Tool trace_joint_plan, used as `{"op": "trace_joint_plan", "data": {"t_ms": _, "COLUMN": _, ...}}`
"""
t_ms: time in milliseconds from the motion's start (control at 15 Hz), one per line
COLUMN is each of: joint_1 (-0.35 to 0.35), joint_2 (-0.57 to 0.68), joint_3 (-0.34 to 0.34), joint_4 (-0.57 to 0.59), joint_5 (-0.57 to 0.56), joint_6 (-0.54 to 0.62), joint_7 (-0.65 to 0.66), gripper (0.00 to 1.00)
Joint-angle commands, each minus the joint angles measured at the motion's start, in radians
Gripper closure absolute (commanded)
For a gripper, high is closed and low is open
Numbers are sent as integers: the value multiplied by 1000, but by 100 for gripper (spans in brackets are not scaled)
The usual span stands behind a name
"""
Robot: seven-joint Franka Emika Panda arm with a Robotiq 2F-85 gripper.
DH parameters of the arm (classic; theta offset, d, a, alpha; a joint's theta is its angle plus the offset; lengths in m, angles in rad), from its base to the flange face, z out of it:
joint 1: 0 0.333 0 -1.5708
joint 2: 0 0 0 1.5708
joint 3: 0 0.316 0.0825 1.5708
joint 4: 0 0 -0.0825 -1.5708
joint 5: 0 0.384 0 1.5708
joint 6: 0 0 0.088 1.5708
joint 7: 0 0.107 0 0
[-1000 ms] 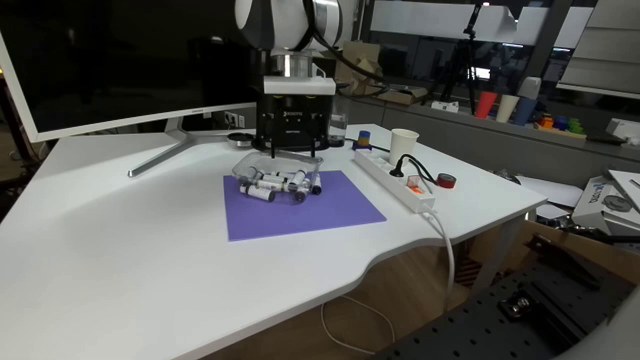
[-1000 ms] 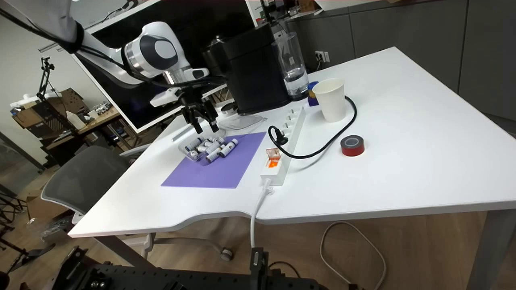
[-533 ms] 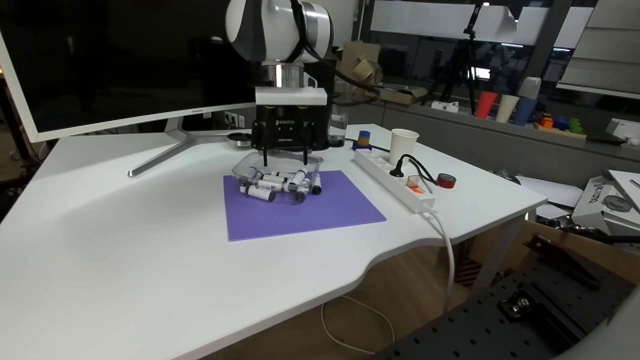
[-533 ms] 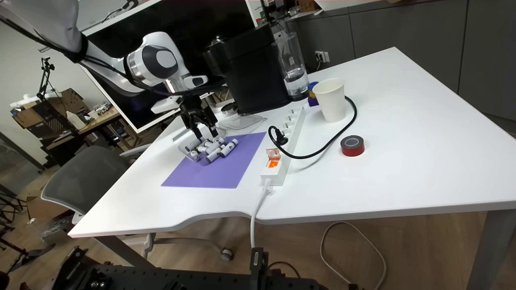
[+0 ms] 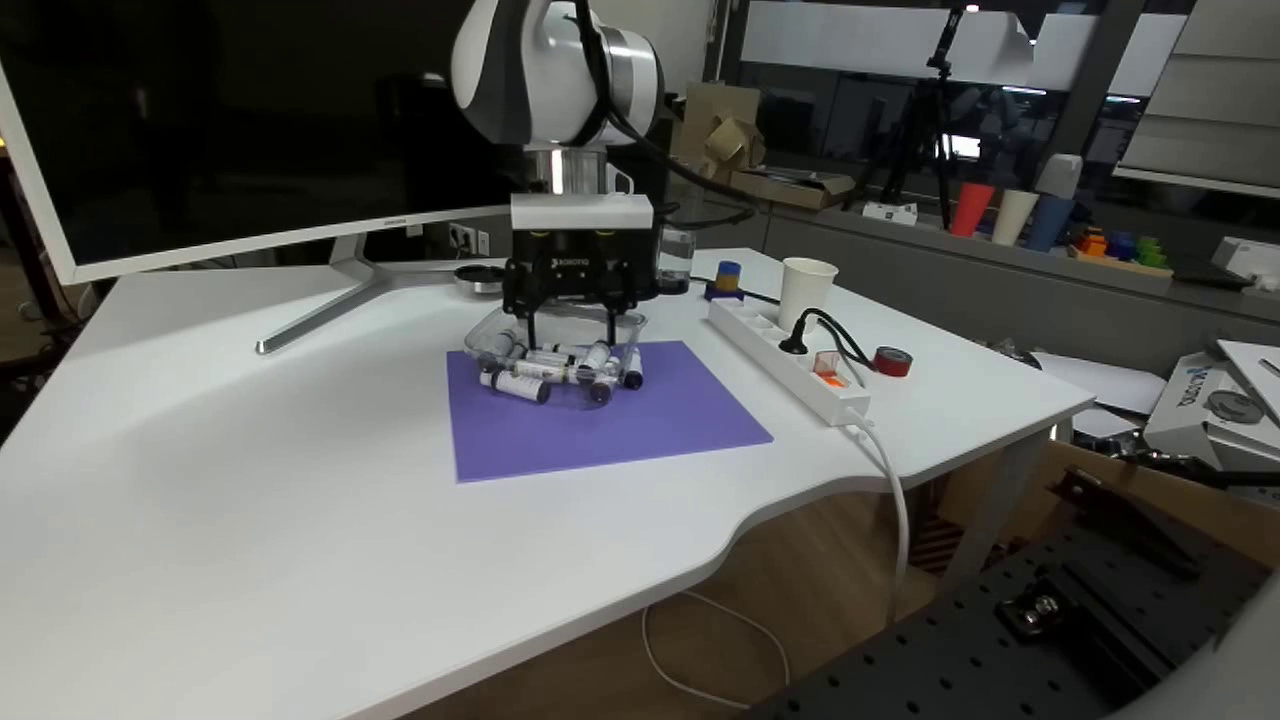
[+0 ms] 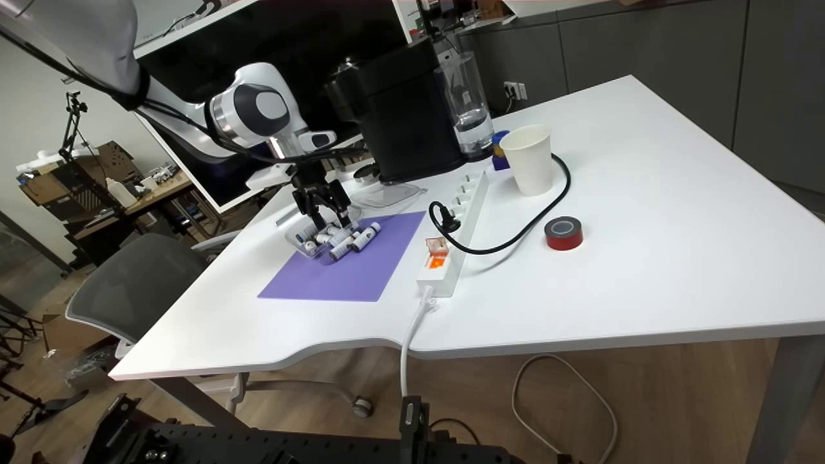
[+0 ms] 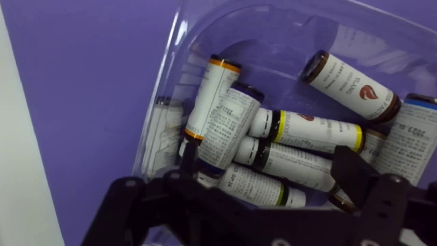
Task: Pick up on object from the bowl and put it on the table
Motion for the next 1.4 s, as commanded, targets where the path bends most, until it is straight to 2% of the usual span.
{"op": "trace_joint_plan", "data": {"t_ms": 0, "joint_1": 4, "joint_2": 8, "joint_3": -9, "joint_4": 24, "joint_5": 9, "joint_6": -25, "joint_7": 32, "gripper": 0}}
{"op": "trace_joint_plan", "data": {"t_ms": 333, "joint_1": -3, "joint_2": 27, "joint_3": -18, "joint_4": 46, "joint_5": 25, "joint_6": -115, "joint_7": 62, "gripper": 0}}
{"op": "trace_joint_plan", "data": {"t_ms": 400, "joint_1": -5, "joint_2": 32, "joint_3": -20, "joint_4": 51, "joint_5": 31, "joint_6": -130, "joint_7": 65, "gripper": 25}}
{"op": "trace_joint_plan", "data": {"t_ms": 467, "joint_1": -7, "joint_2": 37, "joint_3": -22, "joint_4": 57, "joint_5": 34, "joint_6": -139, "joint_7": 67, "gripper": 26}}
{"op": "trace_joint_plan", "data": {"t_ms": 533, "joint_1": -8, "joint_2": 41, "joint_3": -23, "joint_4": 62, "joint_5": 35, "joint_6": -148, "joint_7": 72, "gripper": 32}}
{"op": "trace_joint_plan", "data": {"t_ms": 1133, "joint_1": 6, "joint_2": 7, "joint_3": -46, "joint_4": 53, "joint_5": 24, "joint_6": -148, "joint_7": 100, "gripper": 96}}
{"op": "trace_joint_plan", "data": {"t_ms": 1333, "joint_1": 39, "joint_2": -51, "joint_3": -66, "joint_4": 11, "joint_5": -8, "joint_6": -149, "joint_7": 135, "gripper": 93}}
